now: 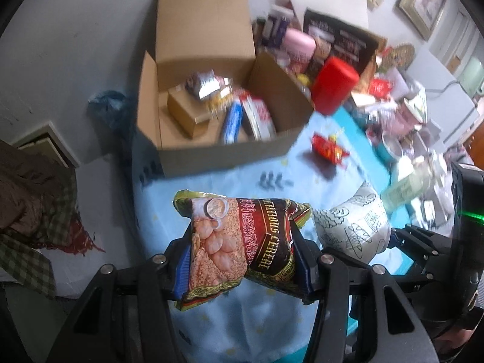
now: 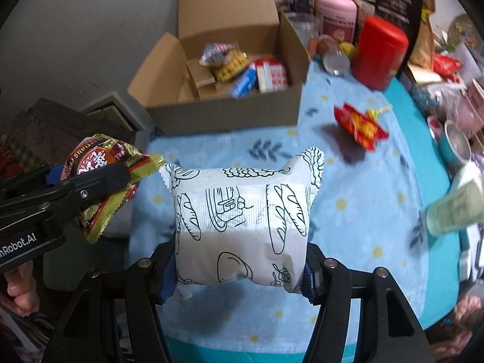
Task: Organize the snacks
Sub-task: 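Lift the bread bag and peanut bag and carry them over the cardboard box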
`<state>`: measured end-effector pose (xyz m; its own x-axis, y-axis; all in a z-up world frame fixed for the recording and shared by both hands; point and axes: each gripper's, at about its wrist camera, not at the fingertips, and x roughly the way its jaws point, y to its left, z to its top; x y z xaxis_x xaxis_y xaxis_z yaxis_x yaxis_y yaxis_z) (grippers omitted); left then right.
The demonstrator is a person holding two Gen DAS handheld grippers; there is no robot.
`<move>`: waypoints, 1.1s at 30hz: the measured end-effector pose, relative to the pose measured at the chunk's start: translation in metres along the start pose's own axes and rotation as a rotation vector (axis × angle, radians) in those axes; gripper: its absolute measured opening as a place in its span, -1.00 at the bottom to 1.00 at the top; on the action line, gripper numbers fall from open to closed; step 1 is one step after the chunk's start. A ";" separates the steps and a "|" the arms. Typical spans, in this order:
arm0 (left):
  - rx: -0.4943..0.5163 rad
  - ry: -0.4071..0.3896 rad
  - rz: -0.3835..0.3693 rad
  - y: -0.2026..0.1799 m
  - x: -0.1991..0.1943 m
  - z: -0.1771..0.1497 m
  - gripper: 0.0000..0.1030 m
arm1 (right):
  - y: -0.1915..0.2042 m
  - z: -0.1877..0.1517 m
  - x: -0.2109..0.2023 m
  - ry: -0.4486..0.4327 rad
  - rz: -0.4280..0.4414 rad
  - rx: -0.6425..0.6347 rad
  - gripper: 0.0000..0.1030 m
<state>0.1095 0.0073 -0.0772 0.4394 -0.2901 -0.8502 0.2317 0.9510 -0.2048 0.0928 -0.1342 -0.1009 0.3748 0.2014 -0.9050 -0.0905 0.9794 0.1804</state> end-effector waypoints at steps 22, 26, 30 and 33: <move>-0.105 -0.247 0.092 -0.007 -0.019 0.136 0.05 | -0.022 0.154 -0.043 -0.142 0.109 -0.150 0.23; -0.112 -0.261 0.112 -0.005 -0.010 0.159 0.05 | -0.030 0.181 -0.035 -0.152 0.119 -0.171 0.23; -0.110 -0.258 0.130 -0.003 0.006 0.180 0.05 | -0.038 0.204 -0.022 -0.156 0.127 -0.188 0.23; -0.109 -0.248 0.141 0.002 0.020 0.195 0.05 | -0.043 0.222 -0.011 -0.158 0.126 -0.200 0.23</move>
<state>0.2881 -0.0180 -0.0002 0.6625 -0.1587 -0.7321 0.0646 0.9858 -0.1552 0.2971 -0.1752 -0.0135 0.4867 0.3369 -0.8060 -0.3205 0.9272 0.1940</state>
